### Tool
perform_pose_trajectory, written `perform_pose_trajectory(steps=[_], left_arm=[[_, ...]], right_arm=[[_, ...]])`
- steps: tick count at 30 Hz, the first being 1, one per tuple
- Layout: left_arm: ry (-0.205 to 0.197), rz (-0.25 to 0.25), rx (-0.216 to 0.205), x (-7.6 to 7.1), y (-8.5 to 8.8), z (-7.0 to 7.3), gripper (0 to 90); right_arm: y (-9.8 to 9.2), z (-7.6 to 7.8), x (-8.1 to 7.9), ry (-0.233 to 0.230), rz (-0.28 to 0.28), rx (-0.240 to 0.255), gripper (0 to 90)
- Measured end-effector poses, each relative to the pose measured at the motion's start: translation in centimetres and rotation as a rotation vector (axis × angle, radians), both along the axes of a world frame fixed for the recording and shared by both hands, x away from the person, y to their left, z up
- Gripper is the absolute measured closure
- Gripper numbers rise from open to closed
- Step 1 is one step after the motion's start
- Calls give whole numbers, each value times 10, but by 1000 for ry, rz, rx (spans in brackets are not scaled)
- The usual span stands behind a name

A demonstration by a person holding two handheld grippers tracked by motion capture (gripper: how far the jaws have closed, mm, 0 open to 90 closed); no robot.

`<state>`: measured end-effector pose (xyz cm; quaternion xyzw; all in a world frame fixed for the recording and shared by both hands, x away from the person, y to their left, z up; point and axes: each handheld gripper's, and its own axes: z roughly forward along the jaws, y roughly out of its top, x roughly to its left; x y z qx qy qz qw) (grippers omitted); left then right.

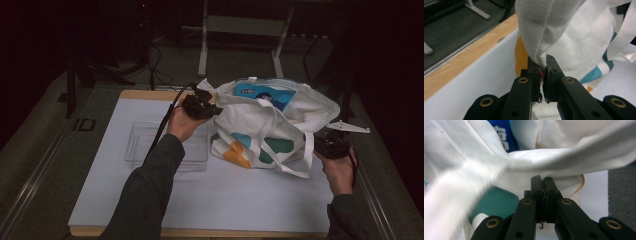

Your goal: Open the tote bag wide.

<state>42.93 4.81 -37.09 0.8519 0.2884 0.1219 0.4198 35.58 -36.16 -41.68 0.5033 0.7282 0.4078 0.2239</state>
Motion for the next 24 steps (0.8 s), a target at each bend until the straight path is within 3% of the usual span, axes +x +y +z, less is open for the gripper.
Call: perform_pose_trajectory(steps=[8, 12, 15, 18, 19, 24], left_arm=[[53, -29, -37, -4, 4, -22, 842], [71, -44, 8, -6, 1, -33, 839], [86, -57, 8, -8, -1, -41, 840], [85, -70, 17, -10, -6, -43, 841], [80, -82, 43, -13, -9, -44, 839], [71, -92, 83, -17, -12, -44, 825]], right_arm=[[2, -9, -4, 16, 29, -5, 891], [2, -17, -4, 42, 42, -12, 890], [2, -25, -3, 65, 39, -15, 890], [1, -31, -3, 74, 39, -10, 890], [0, -34, -4, 79, 40, -12, 889], [-2, -38, -6, 100, 34, -21, 882]])
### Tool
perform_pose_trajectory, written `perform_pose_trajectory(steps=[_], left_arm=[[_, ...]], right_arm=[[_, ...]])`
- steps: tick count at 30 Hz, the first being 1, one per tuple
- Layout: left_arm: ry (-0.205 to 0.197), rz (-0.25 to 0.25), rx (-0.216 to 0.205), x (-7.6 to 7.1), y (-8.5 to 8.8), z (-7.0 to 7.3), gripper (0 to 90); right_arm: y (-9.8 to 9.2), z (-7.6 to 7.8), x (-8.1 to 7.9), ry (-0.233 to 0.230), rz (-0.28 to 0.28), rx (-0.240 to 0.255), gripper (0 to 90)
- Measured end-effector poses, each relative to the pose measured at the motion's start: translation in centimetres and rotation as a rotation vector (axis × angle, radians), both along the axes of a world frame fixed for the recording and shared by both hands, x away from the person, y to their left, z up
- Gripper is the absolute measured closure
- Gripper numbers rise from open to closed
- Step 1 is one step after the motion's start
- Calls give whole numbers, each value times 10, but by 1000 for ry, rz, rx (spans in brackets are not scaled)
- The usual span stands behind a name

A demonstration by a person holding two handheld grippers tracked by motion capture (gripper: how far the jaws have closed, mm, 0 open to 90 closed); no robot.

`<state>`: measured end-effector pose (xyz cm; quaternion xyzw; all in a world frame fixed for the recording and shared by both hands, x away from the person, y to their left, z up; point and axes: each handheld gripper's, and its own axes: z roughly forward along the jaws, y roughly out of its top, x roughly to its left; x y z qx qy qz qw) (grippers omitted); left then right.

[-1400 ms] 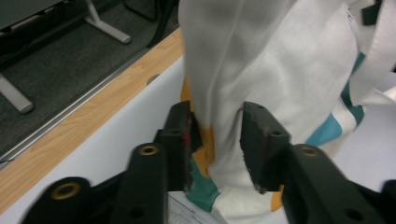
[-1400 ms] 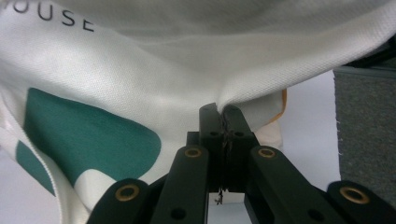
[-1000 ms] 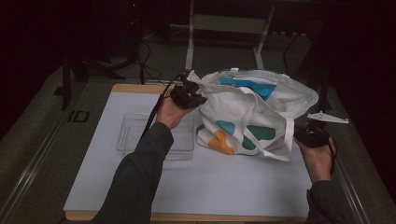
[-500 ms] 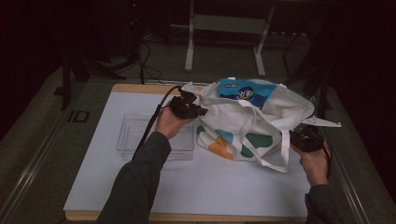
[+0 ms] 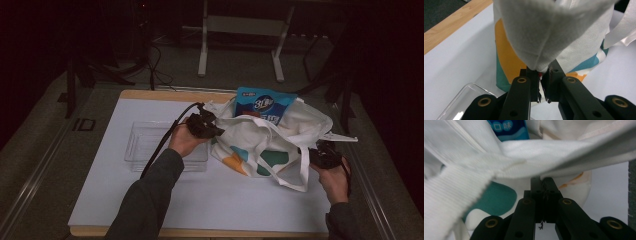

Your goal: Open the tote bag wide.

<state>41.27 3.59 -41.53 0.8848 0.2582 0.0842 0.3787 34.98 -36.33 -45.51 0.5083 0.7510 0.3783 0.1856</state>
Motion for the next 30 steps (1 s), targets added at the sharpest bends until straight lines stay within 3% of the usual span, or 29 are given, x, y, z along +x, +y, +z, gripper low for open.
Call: perform_pose_trajectory(steps=[4, 9, 11, 16, 18, 22, 28, 30], left_arm=[[-8, 9, -15, -3, 3, 6, 676], [-25, 28, -48, -6, 13, 14, 592], [-53, 41, -73, -11, 19, 21, 574], [-105, 57, -86, -17, 27, 33, 555], [-117, 54, -115, -20, 32, 39, 550], [-151, 39, -98, -25, 36, 51, 565], [-246, 21, -118, -32, 34, 73, 588], [-252, 3, -130, -32, 29, 78, 578]], right_arm=[[-4, 1, -3, -1, -10, 1, 875], [-4, 4, -3, -2, -6, -11, 876], [-4, 4, -3, -2, -8, -11, 877], [-4, 4, -4, -2, -10, -8, 877], [-4, 4, -4, 2, -12, -8, 877], [-3, 4, -3, 0, -10, -6, 878], [-3, 4, -2, -1, -13, 1, 879], [-3, 4, -2, -3, -12, 0, 879]])
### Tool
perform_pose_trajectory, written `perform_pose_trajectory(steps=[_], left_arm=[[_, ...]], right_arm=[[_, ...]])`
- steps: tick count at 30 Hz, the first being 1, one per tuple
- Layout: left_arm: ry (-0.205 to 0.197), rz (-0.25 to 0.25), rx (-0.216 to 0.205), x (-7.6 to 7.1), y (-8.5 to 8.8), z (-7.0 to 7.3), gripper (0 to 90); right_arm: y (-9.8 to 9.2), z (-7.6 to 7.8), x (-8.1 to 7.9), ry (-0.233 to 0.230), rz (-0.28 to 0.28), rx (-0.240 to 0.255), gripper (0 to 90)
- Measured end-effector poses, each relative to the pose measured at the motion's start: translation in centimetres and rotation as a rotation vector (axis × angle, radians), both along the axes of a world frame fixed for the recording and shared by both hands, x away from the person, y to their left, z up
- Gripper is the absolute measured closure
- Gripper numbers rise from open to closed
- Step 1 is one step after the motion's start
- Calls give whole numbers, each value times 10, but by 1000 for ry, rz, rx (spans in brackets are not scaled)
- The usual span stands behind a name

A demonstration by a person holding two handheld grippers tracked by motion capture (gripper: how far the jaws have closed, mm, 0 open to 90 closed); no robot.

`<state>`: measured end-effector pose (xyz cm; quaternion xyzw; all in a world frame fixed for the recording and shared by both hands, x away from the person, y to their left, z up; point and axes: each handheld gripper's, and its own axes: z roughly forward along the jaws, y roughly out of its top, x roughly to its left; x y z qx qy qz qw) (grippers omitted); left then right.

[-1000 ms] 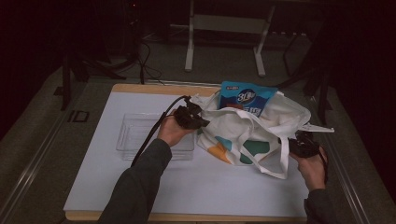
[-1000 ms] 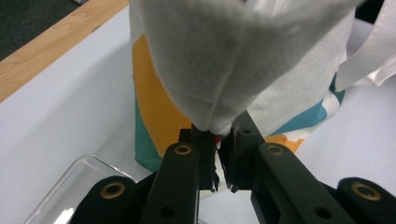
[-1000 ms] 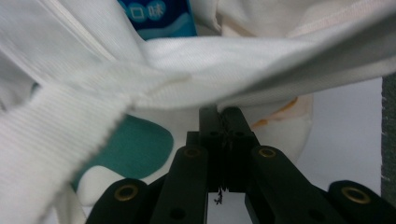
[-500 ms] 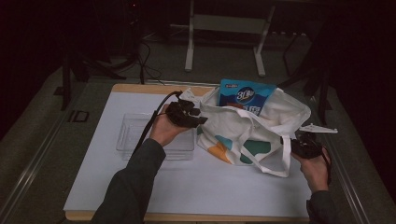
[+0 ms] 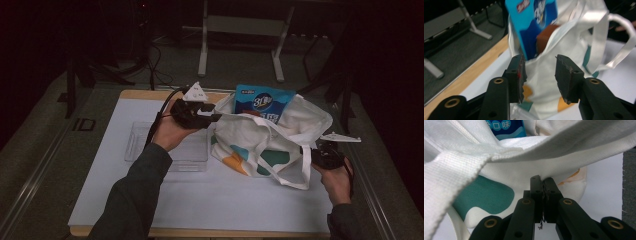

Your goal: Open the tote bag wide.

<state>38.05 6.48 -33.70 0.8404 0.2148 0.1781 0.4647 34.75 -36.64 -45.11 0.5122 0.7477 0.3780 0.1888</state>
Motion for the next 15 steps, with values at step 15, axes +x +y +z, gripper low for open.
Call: perform_pose_trajectory(steps=[15], left_arm=[[1, -79, 186, 13, -65, -8, 674]], right_arm=[[-3, 0, 0, -5, 5, 16, 880]])
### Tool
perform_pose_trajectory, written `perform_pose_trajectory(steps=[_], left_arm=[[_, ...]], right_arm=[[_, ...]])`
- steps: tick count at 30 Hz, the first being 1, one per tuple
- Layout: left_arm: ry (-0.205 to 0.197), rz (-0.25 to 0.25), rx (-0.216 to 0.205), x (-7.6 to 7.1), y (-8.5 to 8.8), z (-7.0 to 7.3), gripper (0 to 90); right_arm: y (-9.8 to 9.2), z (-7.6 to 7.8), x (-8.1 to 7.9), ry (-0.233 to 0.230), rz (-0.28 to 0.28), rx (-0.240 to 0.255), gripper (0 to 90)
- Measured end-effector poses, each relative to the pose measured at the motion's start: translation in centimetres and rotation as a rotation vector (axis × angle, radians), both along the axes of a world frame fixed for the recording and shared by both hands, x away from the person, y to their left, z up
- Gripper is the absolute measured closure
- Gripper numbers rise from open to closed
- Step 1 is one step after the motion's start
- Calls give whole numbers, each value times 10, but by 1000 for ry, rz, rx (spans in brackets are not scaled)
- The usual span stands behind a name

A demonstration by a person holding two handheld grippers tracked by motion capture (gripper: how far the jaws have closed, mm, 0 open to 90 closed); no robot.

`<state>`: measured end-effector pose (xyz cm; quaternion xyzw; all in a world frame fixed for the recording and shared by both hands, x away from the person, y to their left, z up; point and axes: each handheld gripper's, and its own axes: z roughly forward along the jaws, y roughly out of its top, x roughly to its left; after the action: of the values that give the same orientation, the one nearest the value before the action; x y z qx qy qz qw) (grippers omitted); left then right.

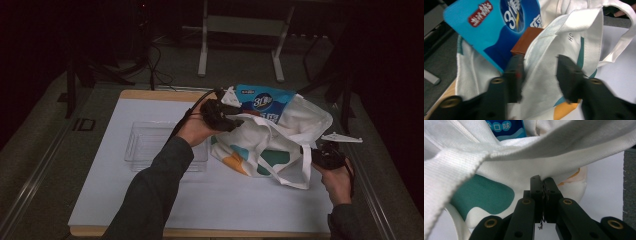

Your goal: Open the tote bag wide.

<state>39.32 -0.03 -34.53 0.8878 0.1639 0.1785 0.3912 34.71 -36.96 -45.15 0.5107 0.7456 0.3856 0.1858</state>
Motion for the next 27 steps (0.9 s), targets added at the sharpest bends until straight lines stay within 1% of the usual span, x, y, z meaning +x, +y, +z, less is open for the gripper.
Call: perform_pose_trajectory(steps=[1, 2, 3, 4, 5, 6, 7, 8, 9, 11, 13, 14, 15, 17, 21, 23, 25, 27], left_arm=[[12, -10, -2, 0, 2, 1, 837], [21, -19, -19, 0, 4, 2, 864], [29, -29, -17, -2, 7, 3, 864], [39, -43, -19, -3, 9, 4, 871], [60, -61, -30, -4, 13, 5, 871], [77, -89, -35, -8, 19, 4, 873], [77, -89, -35, -8, 19, 4, 875], [83, -94, -34, -9, 22, 4, 876], [94, -106, -34, -11, 24, 2, 876], [107, -138, -25, -14, 27, -1, 877], [117, -156, -13, -16, 27, -5, 877], [117, -156, -13, -16, 27, -5, 876], [129, -162, -7, -18, 26, -12, 876], [138, -161, 3, -18, 24, -19, 875], [167, -163, 7, -18, 21, -34, 874], [175, -164, 21, -18, 20, -40, 873], [186, -160, 33, -18, 18, -48, 872], [198, -155, 34, -18, 16, -54, 871]], right_arm=[[-1, 0, -1, -4, -1, 1, 883], [-2, 0, -1, -6, -2, 7, 883], [-2, 0, -1, -6, -2, 7, 883], [-5, 1, -2, -17, -1, 34, 884], [-5, 1, -2, -17, -1, 34, 884], [-8, 1, -4, -24, -1, 49, 886], [-8, 1, -4, -24, -1, 49, 886], [-11, -1, -5, -24, -2, 65, 888], [-12, -2, -6, -24, -1, 79, 887], [-13, -3, -8, -25, 0, 86, 888], [-14, -4, -8, -23, 0, 82, 888], [-14, -4, -8, -23, 0, 82, 888], [-13, -5, -9, -17, 0, 76, 888], [-14, -10, -9, -2, -6, 58, 888], [-13, -17, -9, 21, -7, 32, 888], [-12, -22, -8, 34, -7, 19, 888], [-11, -26, -8, 47, -10, 13, 888], [-11, -32, -7, 62, -16, 12, 888]])
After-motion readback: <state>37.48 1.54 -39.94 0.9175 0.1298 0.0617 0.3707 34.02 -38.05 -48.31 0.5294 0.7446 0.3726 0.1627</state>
